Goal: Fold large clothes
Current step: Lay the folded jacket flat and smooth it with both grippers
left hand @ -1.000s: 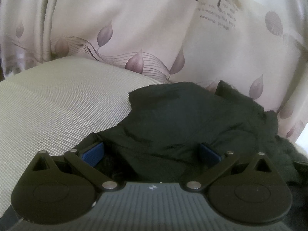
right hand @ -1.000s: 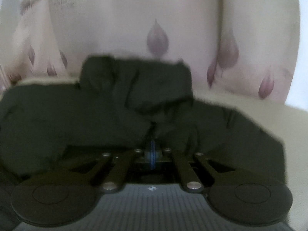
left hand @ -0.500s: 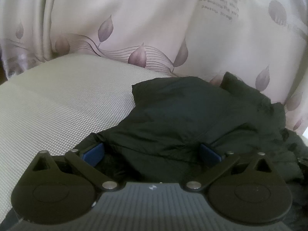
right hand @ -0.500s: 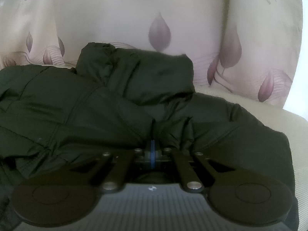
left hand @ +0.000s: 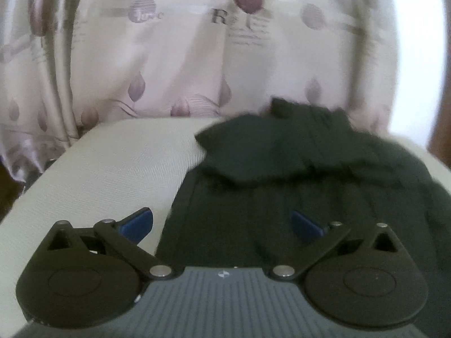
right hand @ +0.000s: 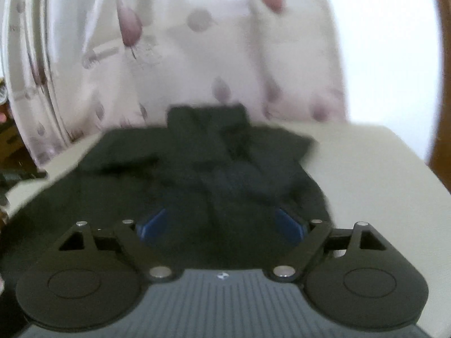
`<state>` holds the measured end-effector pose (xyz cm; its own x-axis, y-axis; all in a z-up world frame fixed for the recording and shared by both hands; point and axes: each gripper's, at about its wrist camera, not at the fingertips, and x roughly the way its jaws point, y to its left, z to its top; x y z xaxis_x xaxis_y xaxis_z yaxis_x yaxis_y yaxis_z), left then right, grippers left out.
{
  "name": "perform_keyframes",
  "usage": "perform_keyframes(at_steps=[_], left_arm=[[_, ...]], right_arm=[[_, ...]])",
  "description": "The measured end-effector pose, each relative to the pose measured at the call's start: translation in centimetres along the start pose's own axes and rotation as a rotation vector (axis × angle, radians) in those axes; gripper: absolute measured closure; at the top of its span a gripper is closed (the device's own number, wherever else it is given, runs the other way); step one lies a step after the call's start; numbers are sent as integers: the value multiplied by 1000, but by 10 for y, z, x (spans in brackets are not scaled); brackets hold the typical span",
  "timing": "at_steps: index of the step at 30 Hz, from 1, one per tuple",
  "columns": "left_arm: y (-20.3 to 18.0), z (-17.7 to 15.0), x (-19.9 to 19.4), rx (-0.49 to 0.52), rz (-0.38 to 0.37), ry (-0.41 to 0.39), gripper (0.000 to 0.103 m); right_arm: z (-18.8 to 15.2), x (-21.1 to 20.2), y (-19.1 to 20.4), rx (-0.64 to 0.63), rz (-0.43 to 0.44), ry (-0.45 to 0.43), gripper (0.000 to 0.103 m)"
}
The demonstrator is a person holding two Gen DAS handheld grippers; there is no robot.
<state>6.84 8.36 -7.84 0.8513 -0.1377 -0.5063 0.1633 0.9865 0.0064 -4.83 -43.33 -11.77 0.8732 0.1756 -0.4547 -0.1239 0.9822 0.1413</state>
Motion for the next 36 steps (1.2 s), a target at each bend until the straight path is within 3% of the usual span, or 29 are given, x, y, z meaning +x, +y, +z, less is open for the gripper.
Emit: perform_keyframes(at_steps=[2,6,8,11,13,19,21,22,23,24,26,31,32,34,36], left_arm=[[4,-18,-22,43,-1,16,0],[16,-51,-52,69,-33,31,3],[25,-65,-53,28,-57,72,5],[39,-79,-44,-111,-99,171,23],[44,-85,-46,-157,-131,148,24],[57,-89,-52,-229,-225,188,30],[59,-93,-53,-247,-249,221,38],[60,-95,-53,-253,-255,244,43],[60,-99,-52,-262,-264,267,46],[60,-101,-52,-270,-274,280,49],[63,-106,-52,-285,-288,286,49],[72,-103,-41,-360,-330,336,47],[72,-103,-40,-358,-345,343,43],[71,-102,-38,-361,-388,345,22],[62,-101,-39,-329,-384,338,19]], right_arm=[[-29,-28,-11,31,-61,24,18],[-73,-61,-25,151,-83,36,18],[-85,-66,-30,202,-93,38,18],[-94,-66,-37,277,-77,29,18],[-102,-68,-39,315,-68,23,18],[-131,-73,-52,439,0,39,18],[-138,-69,-55,494,51,43,32],[-139,-66,-55,507,73,46,53],[-139,-64,-53,512,84,52,63],[-140,-62,-52,512,87,56,66],[-138,-60,-47,486,93,51,78],[-138,-61,-53,523,121,30,82],[-139,-61,-54,525,125,31,80],[-140,-60,-54,526,119,43,80],[-142,-60,-55,541,123,47,77]])
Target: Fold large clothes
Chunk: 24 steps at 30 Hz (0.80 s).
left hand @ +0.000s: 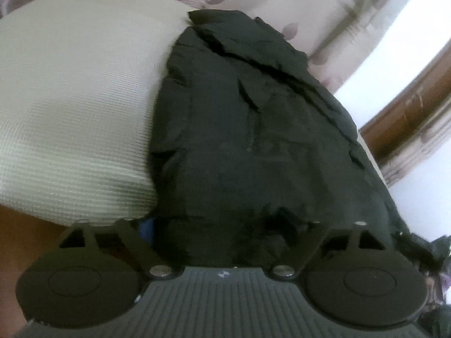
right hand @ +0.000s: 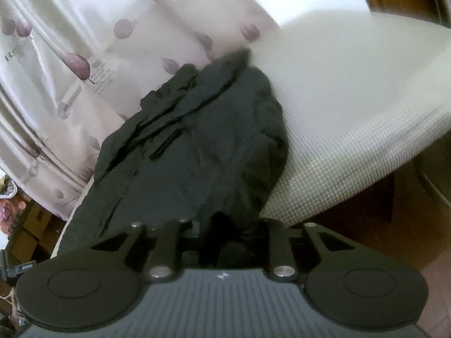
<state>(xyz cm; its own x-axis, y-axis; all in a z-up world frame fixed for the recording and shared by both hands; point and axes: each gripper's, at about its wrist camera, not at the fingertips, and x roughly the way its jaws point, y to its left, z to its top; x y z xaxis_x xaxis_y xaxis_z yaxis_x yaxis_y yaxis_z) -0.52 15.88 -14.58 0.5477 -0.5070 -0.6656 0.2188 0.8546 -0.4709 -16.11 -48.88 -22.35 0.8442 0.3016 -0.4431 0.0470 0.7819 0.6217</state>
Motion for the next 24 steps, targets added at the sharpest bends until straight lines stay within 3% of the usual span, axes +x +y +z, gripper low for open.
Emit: perform_keyframes(at_steps=[2,3,4,6,7,11,13,17,24], left_arm=[[-18,-3,6,90,83,9,22],[-27,-5,6,141,127,4,35],[-35,-6,6,189,161,-3,58],[-55,-8,3,287,238,-20,81],[-64,-8,2,319,278,-26,84],[-105,-9,0,462,426,-89,88],[-116,-8,-3,511,459,-118,88],[-131,-1,-6,544,493,-150,88],[-142,18,-7,513,489,-202,88]], right_arm=[[0,1,1,6,1,1,77],[0,1,3,-4,0,2,77],[0,1,6,-24,-6,3,78],[0,0,13,-66,-22,1,82],[0,-2,16,-78,-22,-8,87],[4,-10,23,-78,5,-55,90],[9,-14,25,-59,32,-72,90],[21,-22,31,-30,88,-98,90],[39,-24,44,-17,156,-129,90]])
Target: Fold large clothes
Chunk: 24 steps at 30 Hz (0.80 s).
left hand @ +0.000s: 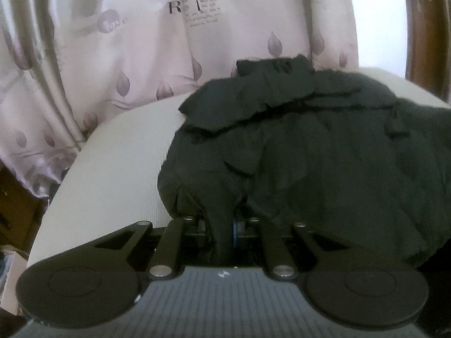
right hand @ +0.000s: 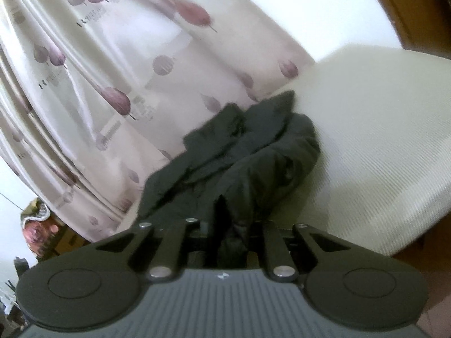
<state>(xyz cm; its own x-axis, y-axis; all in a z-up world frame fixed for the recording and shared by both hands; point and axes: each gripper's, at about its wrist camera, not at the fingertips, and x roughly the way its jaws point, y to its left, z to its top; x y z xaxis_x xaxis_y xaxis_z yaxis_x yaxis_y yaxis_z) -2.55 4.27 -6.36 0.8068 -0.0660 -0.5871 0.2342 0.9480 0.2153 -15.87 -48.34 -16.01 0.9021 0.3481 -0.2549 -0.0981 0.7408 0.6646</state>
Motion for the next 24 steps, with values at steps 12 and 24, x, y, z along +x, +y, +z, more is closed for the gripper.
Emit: perform_keyframes(at_steps=[12,24], left_arm=[[29,43,4,-191,-35,-67,87],[65,70,14,-410,-56,-99,86]], right_arm=[[54,21,29,-35,82,-57,90],[96,48,44,-51,106,-111,90]])
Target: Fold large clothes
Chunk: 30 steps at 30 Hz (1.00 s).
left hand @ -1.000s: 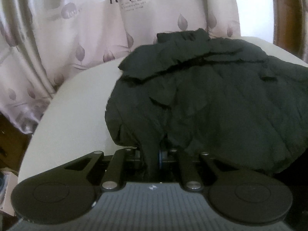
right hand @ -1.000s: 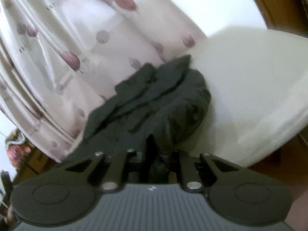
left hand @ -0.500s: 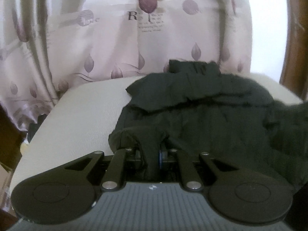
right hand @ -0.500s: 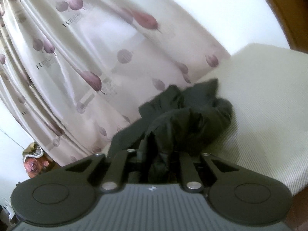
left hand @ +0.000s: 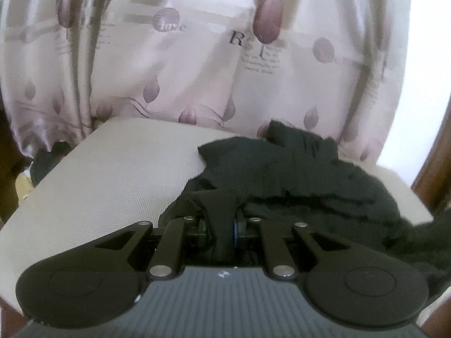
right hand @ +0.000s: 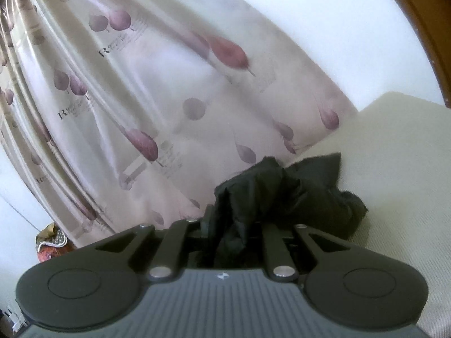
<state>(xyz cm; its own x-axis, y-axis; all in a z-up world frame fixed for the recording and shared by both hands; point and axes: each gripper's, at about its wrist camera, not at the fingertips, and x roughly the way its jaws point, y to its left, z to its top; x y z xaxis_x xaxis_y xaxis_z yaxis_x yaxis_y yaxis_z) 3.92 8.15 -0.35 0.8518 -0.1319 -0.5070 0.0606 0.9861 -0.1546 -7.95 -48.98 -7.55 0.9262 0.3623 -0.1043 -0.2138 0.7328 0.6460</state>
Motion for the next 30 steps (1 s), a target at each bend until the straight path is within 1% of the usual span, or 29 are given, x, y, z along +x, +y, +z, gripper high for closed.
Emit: perform_keyframes(at_steps=[5,11,14,20,25,30], left_arm=[[-1,23,15,-49,3,-22,86],[-10,53,41,-67,26,-57,85],[-13,64,55,-86,36,-60,85],[-16,75,80,-104,65,-66,84],[-19,79,102,-93,96,-67,83],[-19,83,123,-98,118,-60,82]], right_arm=[[18,20,0,-1,4,-16,90],[40,54,-5,7,-2,-29,90],[49,71,-8,10,-9,-33,90],[61,101,-16,22,-28,-40,90],[66,122,-21,25,-45,-38,90],[70,146,-23,-15,-92,-33,90]])
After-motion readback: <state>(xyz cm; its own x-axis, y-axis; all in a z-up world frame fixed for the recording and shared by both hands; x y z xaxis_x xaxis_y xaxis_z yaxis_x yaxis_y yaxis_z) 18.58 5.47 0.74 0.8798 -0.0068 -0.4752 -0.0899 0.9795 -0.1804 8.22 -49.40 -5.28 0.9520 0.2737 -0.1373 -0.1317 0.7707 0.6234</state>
